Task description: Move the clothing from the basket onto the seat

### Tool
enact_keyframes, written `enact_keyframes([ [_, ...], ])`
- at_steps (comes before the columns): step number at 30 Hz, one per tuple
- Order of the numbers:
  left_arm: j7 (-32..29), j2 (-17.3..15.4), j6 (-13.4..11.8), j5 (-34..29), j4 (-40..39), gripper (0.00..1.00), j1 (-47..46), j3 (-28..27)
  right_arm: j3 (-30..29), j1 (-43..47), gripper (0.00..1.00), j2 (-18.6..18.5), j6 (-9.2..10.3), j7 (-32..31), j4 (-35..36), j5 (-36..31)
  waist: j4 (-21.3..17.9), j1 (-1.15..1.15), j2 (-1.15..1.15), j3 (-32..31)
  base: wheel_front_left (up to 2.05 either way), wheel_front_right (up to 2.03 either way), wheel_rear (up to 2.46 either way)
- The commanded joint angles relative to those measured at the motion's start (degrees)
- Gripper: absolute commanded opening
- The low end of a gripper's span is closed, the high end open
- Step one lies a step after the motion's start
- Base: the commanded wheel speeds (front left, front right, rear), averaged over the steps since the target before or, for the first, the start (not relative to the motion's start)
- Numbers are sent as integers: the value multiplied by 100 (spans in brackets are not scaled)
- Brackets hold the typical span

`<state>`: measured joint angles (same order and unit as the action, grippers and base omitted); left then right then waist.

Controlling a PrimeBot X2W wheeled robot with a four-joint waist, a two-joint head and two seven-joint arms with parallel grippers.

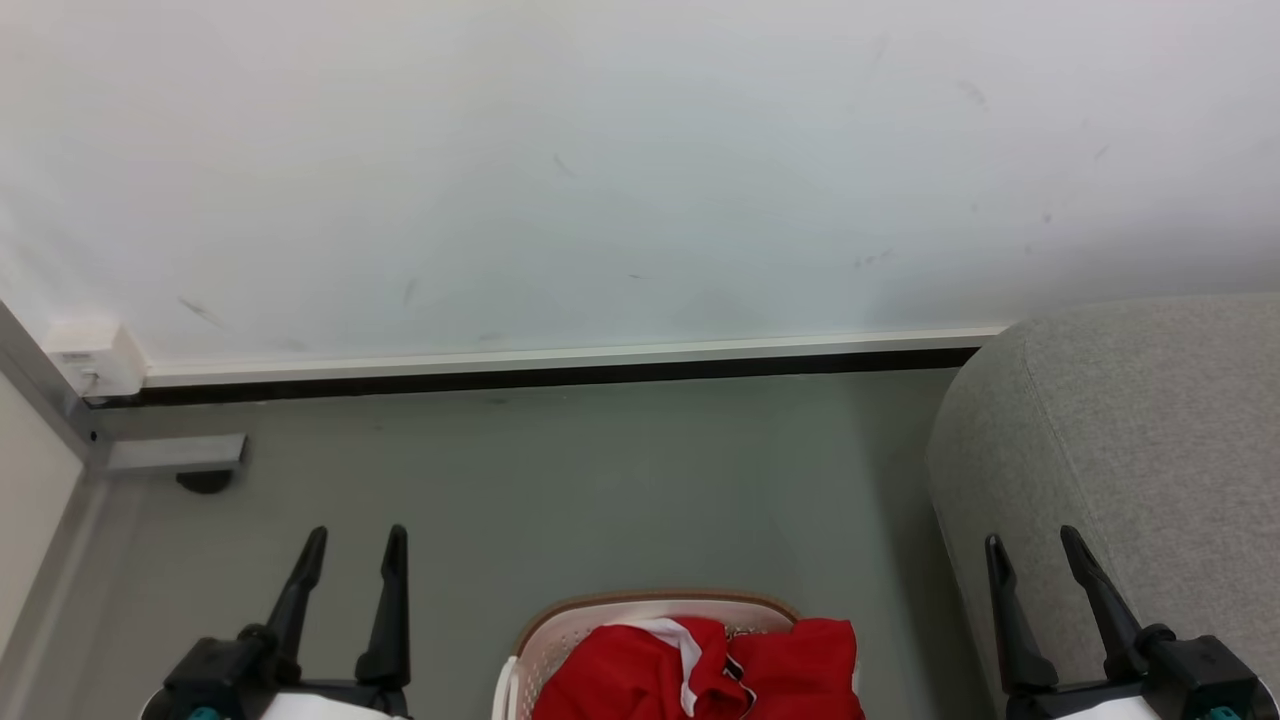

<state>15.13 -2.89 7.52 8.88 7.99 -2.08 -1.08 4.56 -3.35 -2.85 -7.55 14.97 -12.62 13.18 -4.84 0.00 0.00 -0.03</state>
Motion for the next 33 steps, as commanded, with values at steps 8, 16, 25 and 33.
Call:
enact_keyframes([
  [8, 4, -33, -4, 428, 96, 100, -122, 140, -116, -38, 100, 2, 12, 23, 43, 107, -90, 0, 0, 204, 0, 0, 0],
  [16, 4, -187, -4, 652, 185, 100, -444, 322, -183, -213, 100, 1, 12, 23, 162, 166, -271, 0, 0, 763, 0, 0, 0],
  [25, 4, -583, -4, 829, 487, 100, -1009, 696, -234, -523, 100, 3, 12, 23, 469, 184, -594, 0, 0, 1612, 0, 0, 0],
  [33, -55, -1151, -5, 808, 1004, 100, -1598, 1323, -144, -893, 100, 2, 12, 22, 679, 156, -1025, 0, 0, 2223, 0, 0, 0],
])
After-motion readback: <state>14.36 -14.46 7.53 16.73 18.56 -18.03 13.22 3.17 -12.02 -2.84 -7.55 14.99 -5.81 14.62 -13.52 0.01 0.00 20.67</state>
